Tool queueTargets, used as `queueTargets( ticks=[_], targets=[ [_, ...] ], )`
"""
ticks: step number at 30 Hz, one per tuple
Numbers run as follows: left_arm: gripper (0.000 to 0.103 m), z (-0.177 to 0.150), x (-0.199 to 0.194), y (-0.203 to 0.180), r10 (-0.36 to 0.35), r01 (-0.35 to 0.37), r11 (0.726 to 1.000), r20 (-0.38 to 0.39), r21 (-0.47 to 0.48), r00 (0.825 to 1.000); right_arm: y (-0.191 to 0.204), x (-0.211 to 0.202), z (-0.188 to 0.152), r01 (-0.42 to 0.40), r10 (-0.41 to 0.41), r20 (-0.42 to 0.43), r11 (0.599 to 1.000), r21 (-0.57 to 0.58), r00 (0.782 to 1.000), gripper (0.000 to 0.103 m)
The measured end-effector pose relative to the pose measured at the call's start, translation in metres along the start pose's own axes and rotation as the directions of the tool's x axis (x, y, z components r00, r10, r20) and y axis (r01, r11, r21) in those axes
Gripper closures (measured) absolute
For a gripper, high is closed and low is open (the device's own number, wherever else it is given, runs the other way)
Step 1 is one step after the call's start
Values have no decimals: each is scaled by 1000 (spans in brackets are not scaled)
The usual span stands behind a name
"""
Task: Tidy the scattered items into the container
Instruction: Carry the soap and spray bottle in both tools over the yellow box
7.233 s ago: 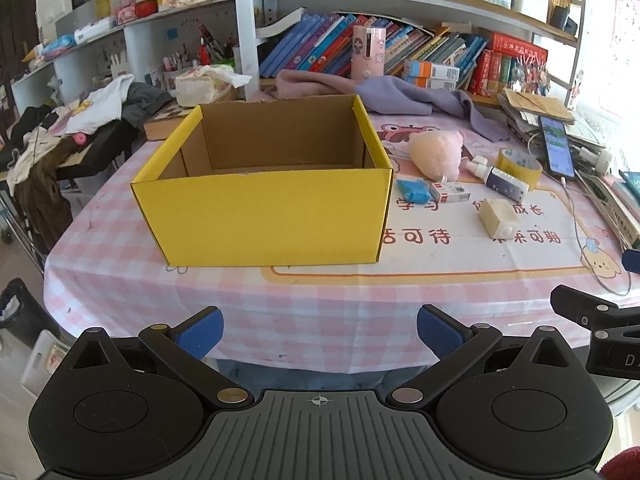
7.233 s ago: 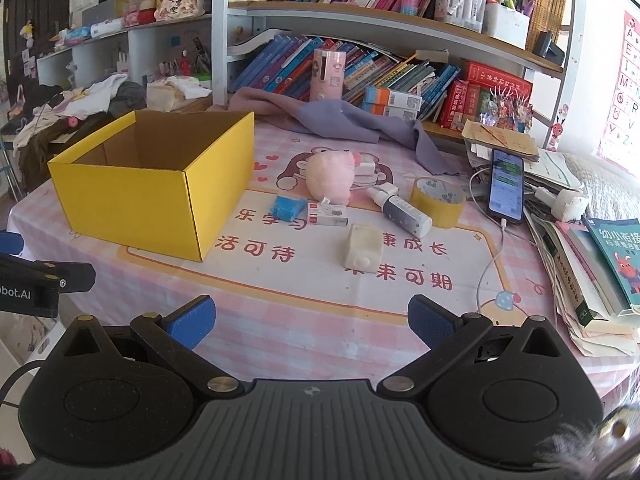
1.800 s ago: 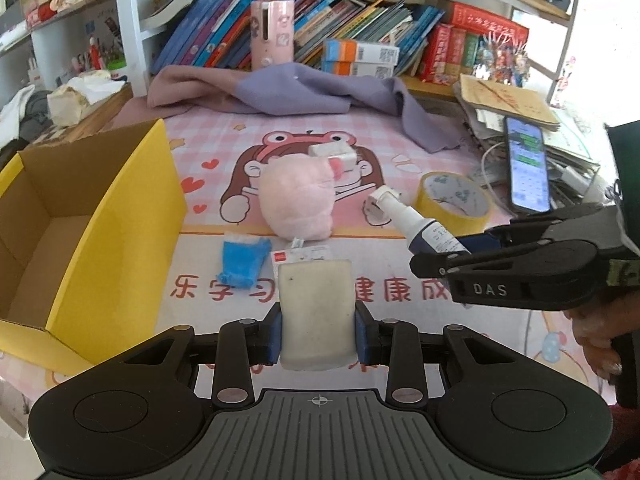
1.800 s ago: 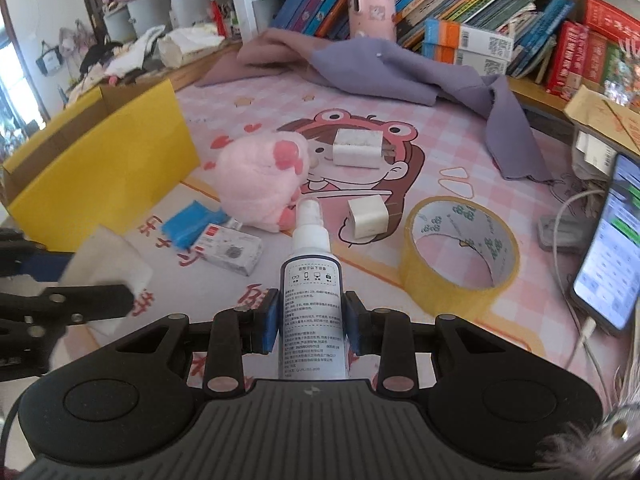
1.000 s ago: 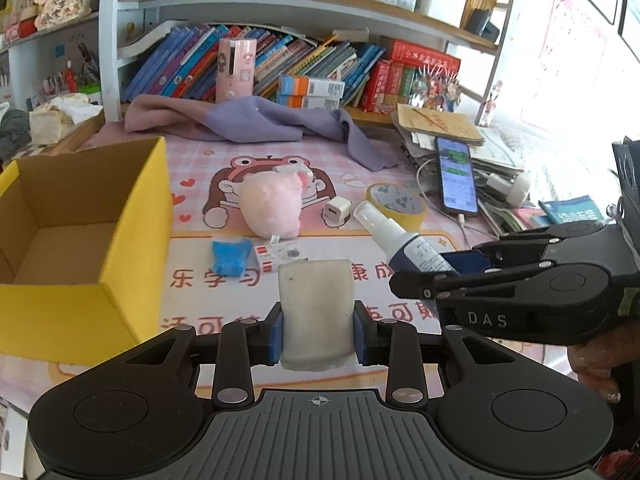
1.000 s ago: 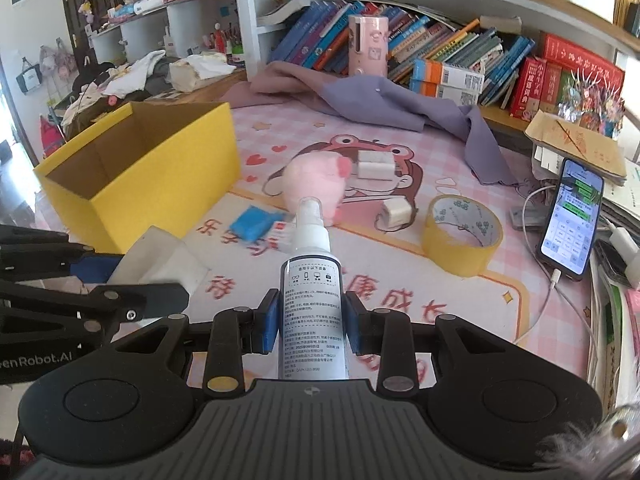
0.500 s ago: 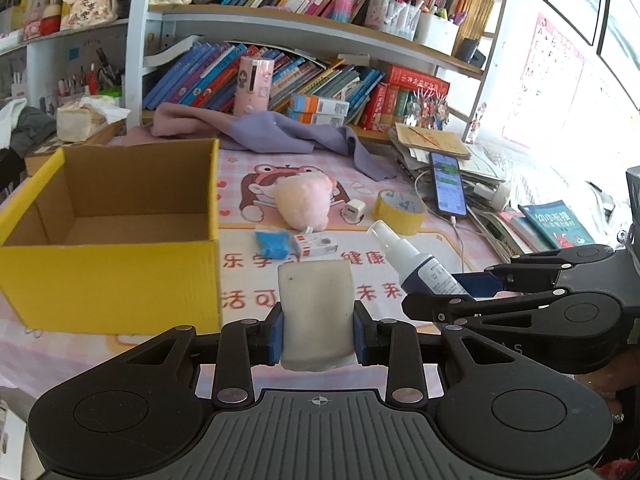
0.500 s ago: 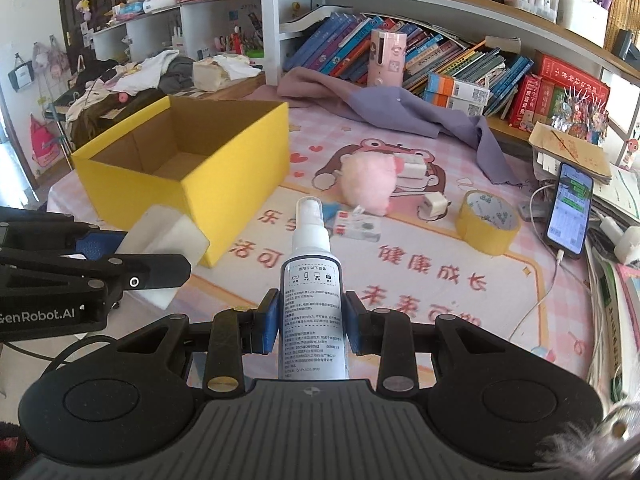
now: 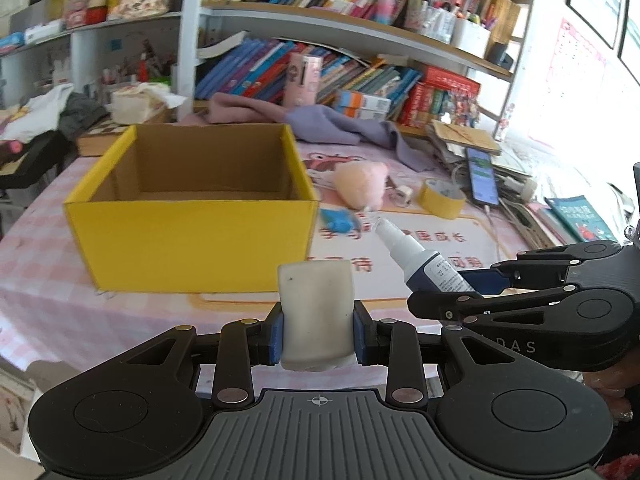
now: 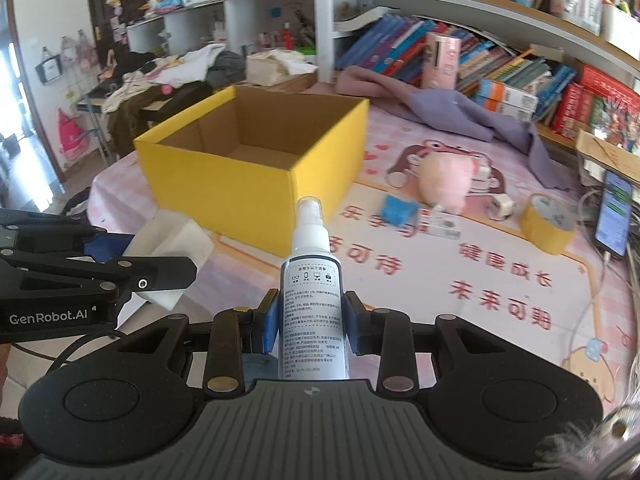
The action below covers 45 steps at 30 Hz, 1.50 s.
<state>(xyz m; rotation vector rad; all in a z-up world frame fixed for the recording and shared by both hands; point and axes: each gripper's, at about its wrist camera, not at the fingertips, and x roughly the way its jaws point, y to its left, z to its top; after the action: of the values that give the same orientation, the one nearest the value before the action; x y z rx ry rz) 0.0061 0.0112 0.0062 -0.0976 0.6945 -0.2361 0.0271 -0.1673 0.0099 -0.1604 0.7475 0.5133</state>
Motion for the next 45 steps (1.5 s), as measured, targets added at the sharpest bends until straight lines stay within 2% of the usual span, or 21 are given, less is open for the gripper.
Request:
queueTargets(
  ticks=[10, 21, 28, 34, 39, 45],
  targets=[
    [72, -11, -15, 30, 67, -67, 996, -5, -64, 998, 30, 15, 9, -69, 67, -30, 995, -69, 997, 72],
    [72, -17, -23, 46, 105, -107, 991, -24, -85, 994, 53, 24, 15, -119, 114, -47, 987, -109, 992, 72],
    [72, -11, -24, 51, 123, -123, 987, -13, -106, 992, 55, 26, 24, -131, 130, -13, 982, -137, 991, 72],
    [72, 8, -21, 56, 142, -140, 985, 10, -104, 990, 49, 28, 50, -148, 158, 56, 978, -150, 986, 72],
    [72, 40, -12, 61, 162, -158, 985, 58, -76, 985, 38, 36, 83, -171, 188, 103, 973, -157, 977, 72],
    [72, 83, 13, 71, 185, -183, 983, 86, -31, 979, 24, 64, 120, -198, 220, 122, 965, -172, 968, 72]
  ],
)
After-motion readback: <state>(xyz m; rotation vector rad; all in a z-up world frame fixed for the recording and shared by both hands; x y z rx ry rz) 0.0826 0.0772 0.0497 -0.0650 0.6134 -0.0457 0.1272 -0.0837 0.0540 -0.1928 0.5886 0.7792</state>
